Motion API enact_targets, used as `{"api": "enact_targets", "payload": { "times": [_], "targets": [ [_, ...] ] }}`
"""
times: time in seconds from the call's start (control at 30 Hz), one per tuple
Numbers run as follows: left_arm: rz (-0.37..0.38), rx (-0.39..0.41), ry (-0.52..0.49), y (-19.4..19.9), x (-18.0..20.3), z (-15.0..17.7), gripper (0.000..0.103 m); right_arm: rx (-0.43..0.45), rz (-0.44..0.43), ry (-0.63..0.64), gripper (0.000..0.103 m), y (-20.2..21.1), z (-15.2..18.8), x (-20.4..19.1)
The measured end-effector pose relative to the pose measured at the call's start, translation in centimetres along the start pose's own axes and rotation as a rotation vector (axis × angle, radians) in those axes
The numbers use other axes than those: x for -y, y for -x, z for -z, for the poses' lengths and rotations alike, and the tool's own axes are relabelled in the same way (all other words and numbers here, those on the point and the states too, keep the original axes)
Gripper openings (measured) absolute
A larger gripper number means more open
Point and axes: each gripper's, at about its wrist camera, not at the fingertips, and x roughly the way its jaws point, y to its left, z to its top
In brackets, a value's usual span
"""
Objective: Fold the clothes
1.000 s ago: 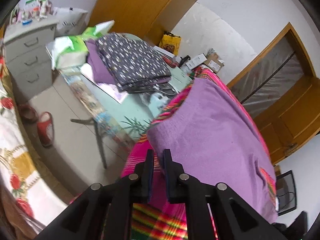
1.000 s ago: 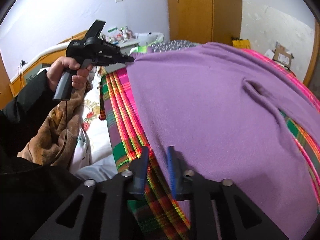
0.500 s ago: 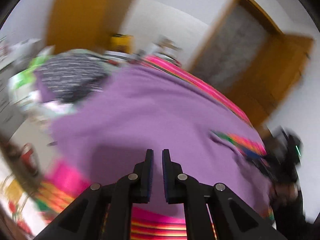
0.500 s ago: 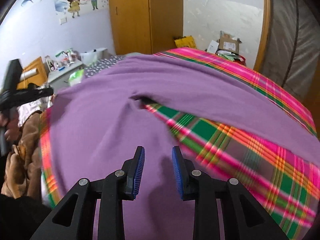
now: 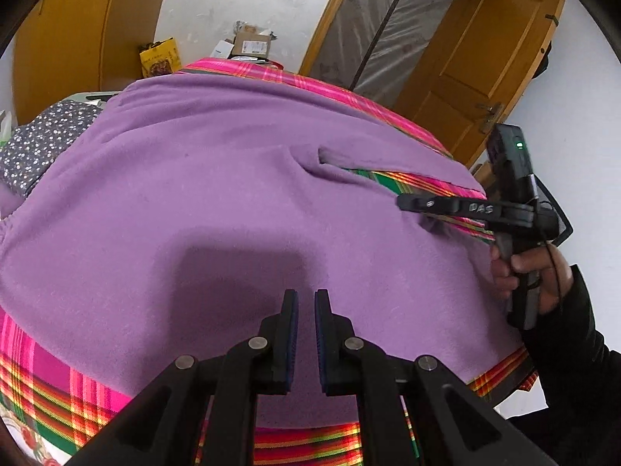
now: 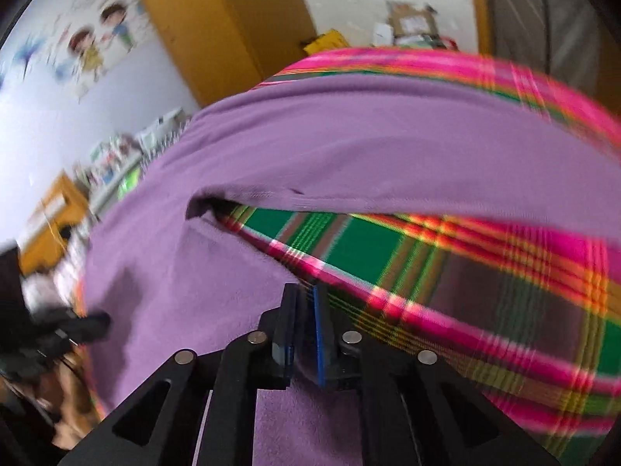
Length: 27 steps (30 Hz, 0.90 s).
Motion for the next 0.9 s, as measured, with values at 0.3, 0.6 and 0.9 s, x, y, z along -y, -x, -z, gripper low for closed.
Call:
{"api": "enact_targets", "payload": {
  "times": [0.3, 0.6, 0.9],
  "targets": [
    [0.052, -0.009, -0.055, 0.0, 2.9, -0.1, 0.008, 0.107, 0.056, 0.056, 0.021, 5.8, 3.2, -0.1],
    [0.098, -0.034, -0.138, -2.4, 6.0, -0.8, 0.008, 0.069, 0.140, 0.083, 0.013, 5.3, 5.2, 1.3],
    [0.117, -0.056, -0.131, -3.2, 6.3, -0.1, 0.008, 0.085, 0.157, 0.133, 0.033, 6.5, 5.1, 2.1]
  ]
}}
